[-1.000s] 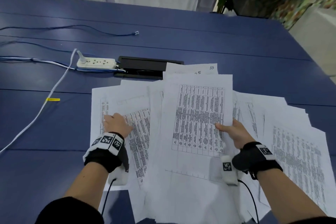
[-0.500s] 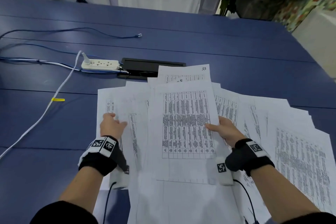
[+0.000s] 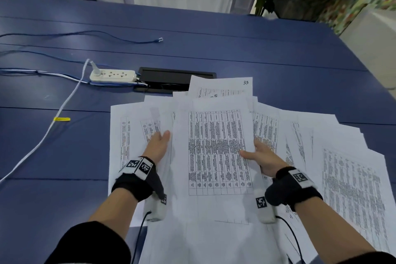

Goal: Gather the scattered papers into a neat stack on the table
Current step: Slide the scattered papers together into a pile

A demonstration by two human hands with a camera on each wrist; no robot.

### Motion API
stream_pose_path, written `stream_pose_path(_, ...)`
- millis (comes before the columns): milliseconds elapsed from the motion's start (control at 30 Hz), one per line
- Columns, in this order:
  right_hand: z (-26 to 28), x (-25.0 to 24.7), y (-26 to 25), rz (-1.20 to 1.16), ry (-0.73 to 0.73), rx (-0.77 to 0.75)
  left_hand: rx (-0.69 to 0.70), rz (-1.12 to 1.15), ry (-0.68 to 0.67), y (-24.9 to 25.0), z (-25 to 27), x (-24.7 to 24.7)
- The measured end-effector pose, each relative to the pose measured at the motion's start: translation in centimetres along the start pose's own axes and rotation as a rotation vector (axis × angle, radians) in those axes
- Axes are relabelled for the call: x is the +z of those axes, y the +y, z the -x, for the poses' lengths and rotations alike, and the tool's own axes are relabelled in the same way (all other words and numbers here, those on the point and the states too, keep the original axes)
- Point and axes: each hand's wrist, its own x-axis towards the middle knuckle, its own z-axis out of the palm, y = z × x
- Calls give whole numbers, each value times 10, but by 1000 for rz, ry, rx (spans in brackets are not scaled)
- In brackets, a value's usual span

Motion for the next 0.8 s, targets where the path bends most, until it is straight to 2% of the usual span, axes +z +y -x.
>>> stream_pose_path(100, -3, 4, -5, -23, 109, -27, 77, 64, -85, 7, 1, 5)
stream_pose_path(267, -8, 14, -16, 41, 122, -70, 8, -81, -163, 17, 2, 17)
stream_pose_path(367, -9, 16, -17, 71, 149, -69, 20, -64, -192, 12, 10, 21)
stream_pose_path(433, -9, 18, -19, 104, 118, -74, 27, -96, -176, 12, 15, 27)
stream_pose_path(600, -4, 9, -6, 57, 99, -7, -1, -68, -3, 6, 17, 21)
stream_pose_path(733, -1, 20, 1, 83, 80, 11, -27, -150, -113, 7, 17, 30)
stream_pose_path(800, 0, 16, 3, 23, 71, 15, -10, -85, -67, 7, 17, 26)
